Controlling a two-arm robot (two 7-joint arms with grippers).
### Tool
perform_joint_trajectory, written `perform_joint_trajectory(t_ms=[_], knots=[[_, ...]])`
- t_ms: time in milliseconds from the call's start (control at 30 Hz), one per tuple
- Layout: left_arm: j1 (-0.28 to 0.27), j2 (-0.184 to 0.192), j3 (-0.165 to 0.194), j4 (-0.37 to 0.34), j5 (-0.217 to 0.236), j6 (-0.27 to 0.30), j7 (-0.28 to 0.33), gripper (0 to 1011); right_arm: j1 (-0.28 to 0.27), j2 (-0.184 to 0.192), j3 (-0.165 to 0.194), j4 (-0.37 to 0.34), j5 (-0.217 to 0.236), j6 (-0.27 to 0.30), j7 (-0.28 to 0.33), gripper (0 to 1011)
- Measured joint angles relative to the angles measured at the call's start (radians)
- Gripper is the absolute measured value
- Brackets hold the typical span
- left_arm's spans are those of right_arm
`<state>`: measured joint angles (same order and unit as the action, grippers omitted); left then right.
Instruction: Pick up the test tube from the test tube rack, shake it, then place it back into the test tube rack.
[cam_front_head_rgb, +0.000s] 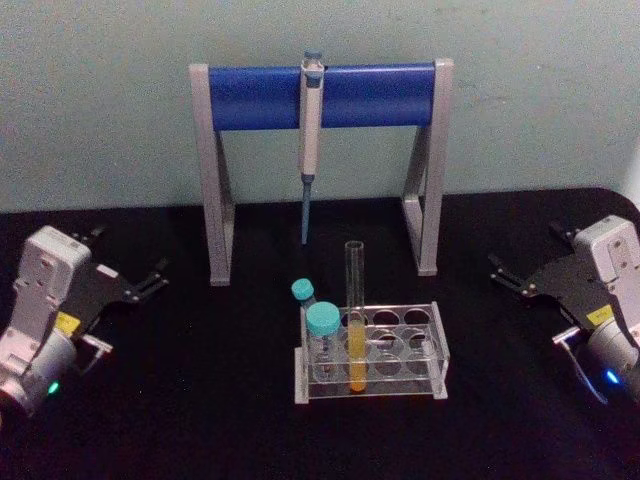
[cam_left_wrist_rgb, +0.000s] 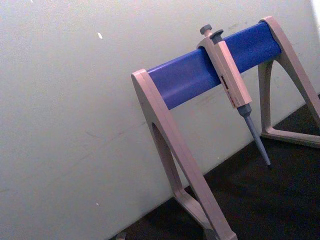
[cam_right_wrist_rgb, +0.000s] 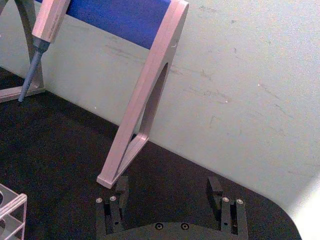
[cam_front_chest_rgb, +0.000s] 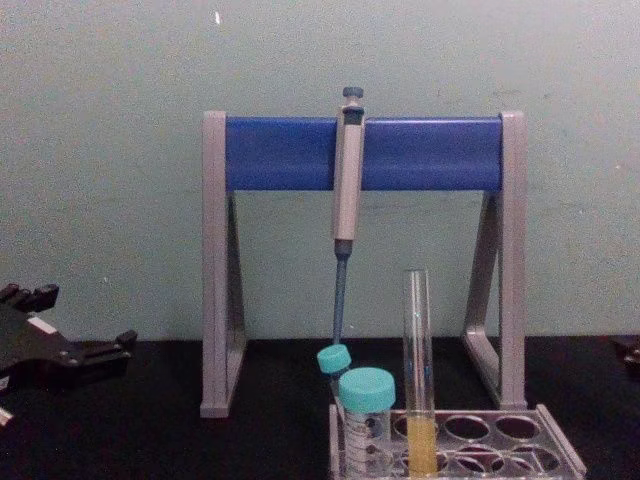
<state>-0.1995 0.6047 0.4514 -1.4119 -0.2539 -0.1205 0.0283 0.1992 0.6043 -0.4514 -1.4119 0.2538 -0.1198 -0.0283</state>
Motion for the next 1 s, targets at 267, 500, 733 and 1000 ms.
perform_joint_trajectory(t_ms=[267, 500, 733, 1000], knots=[[0.000, 0.000, 0.000, 0.000, 0.000, 0.000, 0.000, 1001, 0.000, 0.000, 0.000, 0.000, 0.000, -0.001, 0.000, 1000], [0.000, 0.000, 0.000, 0.000, 0.000, 0.000, 0.000, 1001, 0.000, 0.000, 0.000, 0.000, 0.000, -0.001, 0.000, 1000], [0.000, 0.000, 0.000, 0.000, 0.000, 0.000, 0.000, 1001, 0.000, 0.000, 0.000, 0.000, 0.000, -0.001, 0.000, 1000], [0.000, 0.000, 0.000, 0.000, 0.000, 0.000, 0.000, 1002, 0.000, 0.000, 0.000, 0.000, 0.000, -0.001, 0.000, 1000]])
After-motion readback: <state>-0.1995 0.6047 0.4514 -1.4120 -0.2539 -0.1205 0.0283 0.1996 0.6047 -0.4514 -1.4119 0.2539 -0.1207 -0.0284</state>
